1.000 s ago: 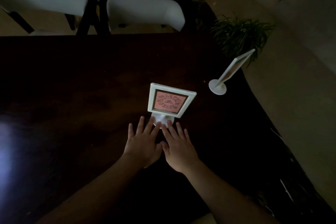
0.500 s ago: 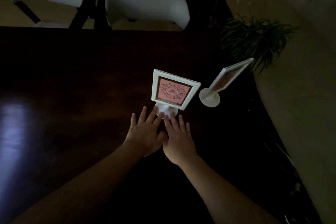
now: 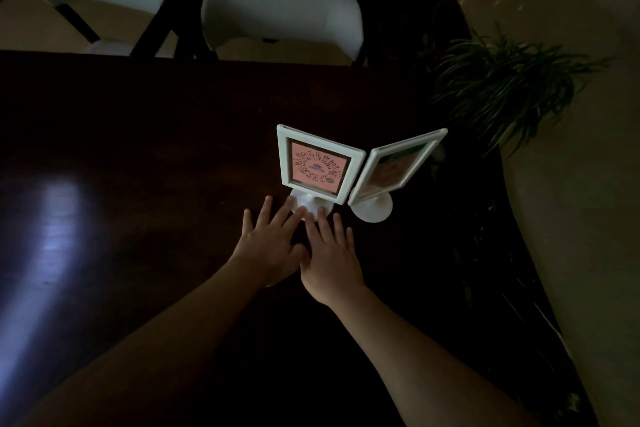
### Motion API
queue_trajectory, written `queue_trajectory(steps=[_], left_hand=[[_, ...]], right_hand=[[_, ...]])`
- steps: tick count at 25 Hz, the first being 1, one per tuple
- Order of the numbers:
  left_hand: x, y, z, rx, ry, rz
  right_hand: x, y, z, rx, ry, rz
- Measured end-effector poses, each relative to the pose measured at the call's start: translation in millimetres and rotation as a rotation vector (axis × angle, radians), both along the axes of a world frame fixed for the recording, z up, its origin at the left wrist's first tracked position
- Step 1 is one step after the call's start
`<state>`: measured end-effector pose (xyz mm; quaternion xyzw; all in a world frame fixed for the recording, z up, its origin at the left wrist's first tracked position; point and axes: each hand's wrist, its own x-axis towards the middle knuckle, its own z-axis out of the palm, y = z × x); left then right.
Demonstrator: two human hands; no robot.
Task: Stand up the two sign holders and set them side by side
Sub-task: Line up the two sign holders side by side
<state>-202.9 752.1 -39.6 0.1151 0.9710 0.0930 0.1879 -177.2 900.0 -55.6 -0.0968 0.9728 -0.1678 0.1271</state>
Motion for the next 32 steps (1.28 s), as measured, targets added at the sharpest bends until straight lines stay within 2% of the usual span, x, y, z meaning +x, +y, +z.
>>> queue_trajectory(steps=[4, 7, 13, 16, 18, 20, 22, 26, 32], left_hand=[[-5, -7, 14, 0.022, 0.022, -0.015], [-19, -24, 46, 0.145, 0.071, 0.080], [-56, -43, 152, 0.301, 0.295, 0.245], [-66, -27, 199, 0.296, 0.459, 0.064], [-67, -9, 215, 0.256, 0.470, -0.121], [-69, 8, 219, 0.210, 0.371, -0.219], [-69, 22, 218, 0.200, 0.273, -0.235], [-67, 34, 213, 0.230, 0.231, -0.243], [-66, 39, 210, 0.192, 0.192, -0.172]], right_hand=[[-1, 10, 20, -0.047, -0.038, 0.067], [-4, 35, 60, -0.241, -0.031, 0.096], [-35, 98, 178, -0.372, 0.358, 0.148], [-64, 120, 222, -0.277, 0.550, 0.178], [-78, 126, 235, -0.188, 0.514, 0.195], [-85, 125, 236, -0.124, 0.408, 0.212], [-89, 124, 232, -0.067, 0.333, 0.234], [-91, 124, 219, -0.023, 0.223, 0.221], [-92, 125, 212, -0.027, 0.237, 0.182]])
